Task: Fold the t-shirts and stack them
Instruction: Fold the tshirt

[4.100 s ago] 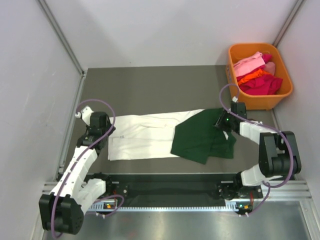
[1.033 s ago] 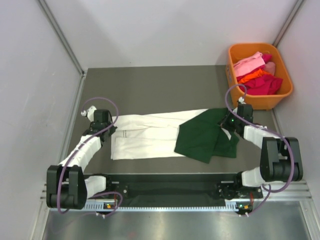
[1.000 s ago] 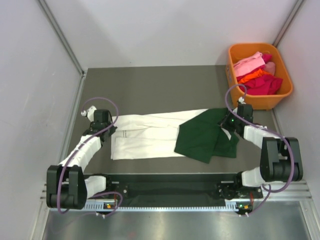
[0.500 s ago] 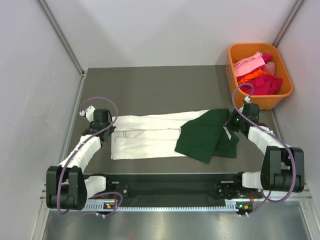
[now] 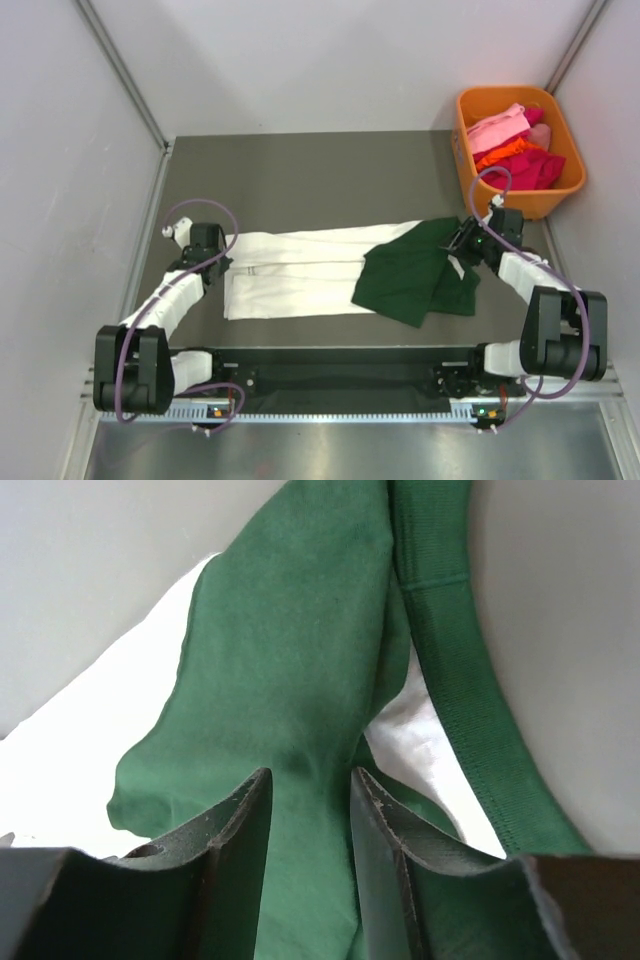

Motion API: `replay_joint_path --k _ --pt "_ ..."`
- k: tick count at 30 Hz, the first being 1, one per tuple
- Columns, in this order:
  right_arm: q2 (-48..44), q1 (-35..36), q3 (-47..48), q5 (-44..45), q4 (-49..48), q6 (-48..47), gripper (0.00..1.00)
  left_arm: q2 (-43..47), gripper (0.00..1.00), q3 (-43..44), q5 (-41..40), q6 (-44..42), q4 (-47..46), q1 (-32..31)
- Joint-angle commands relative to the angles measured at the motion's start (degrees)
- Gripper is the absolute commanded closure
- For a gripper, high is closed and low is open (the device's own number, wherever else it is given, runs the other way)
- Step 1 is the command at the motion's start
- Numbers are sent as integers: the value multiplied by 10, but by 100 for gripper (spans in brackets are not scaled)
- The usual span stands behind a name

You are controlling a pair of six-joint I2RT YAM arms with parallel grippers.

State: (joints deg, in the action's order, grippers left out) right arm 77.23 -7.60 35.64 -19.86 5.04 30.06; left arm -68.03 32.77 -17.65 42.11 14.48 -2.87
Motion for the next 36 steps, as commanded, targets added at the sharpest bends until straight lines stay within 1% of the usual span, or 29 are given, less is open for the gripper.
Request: replay_joint_path --k 1,5,7,8,9,10,11,13,14,15,16,20,24,29,31,34,35,36 --pt "-8 -5 -16 -19 -33 -4 63 -3 100 -3 -12 1 -26 4" --pt "-10 -5 -29 -26 -43 -5 68 -3 100 -5 -11 0 -29 4" --pt "-2 -5 -28 -31 -46 -4 78 -3 100 -6 -9 0 -30 4" --pt "-1 -5 -24 -35 -47 -3 87 -2 100 -5 -6 0 -30 4" --pt "-1 -5 -22 -36 -46 -1 89 -3 100 -5 -5 1 -29 4" --pt "-4 -5 -21 -37 -46 0 89 -3 100 -3 -5 -1 -28 4" --pt "-7 -5 -17 -34 -42 1 85 -3 100 -3 -5 -1 -25 4" --pt "-19 -4 -13 -26 -33 -4 70 -2 100 -2 -7 -4 -24 4" --pt "-22 -4 -10 -14 -26 -8 65 -1 100 -2 -8 -4 -24 5" --pt "-25 -4 -7 -10 -23 -11 61 0 100 -3 -8 -4 -23 4" --pt "-24 -4 -3 -8 -21 -13 60 1 100 -3 -9 -4 -24 4" --pt "-13 -4 6 -10 -24 -12 61 0 100 -2 -8 -4 -25 4" --pt "-12 -4 12 -5 -28 -11 67 0 100 0 -4 -7 -24 4" --pt "-28 -2 13 0 -20 -13 70 2 100 -1 -4 -8 -22 4" --pt "-32 -1 14 -1 -19 -13 73 1 100 -1 -3 -8 -24 4" --pt "-28 -1 15 -8 -18 -12 80 -1 100 -1 -2 -8 -24 4" --pt "-27 -1 15 -12 -19 -11 85 -1 100 -1 -1 -8 -24 4" --pt "-25 -1 15 -14 -20 -10 88 -1 100 -1 -1 -9 -24 4"
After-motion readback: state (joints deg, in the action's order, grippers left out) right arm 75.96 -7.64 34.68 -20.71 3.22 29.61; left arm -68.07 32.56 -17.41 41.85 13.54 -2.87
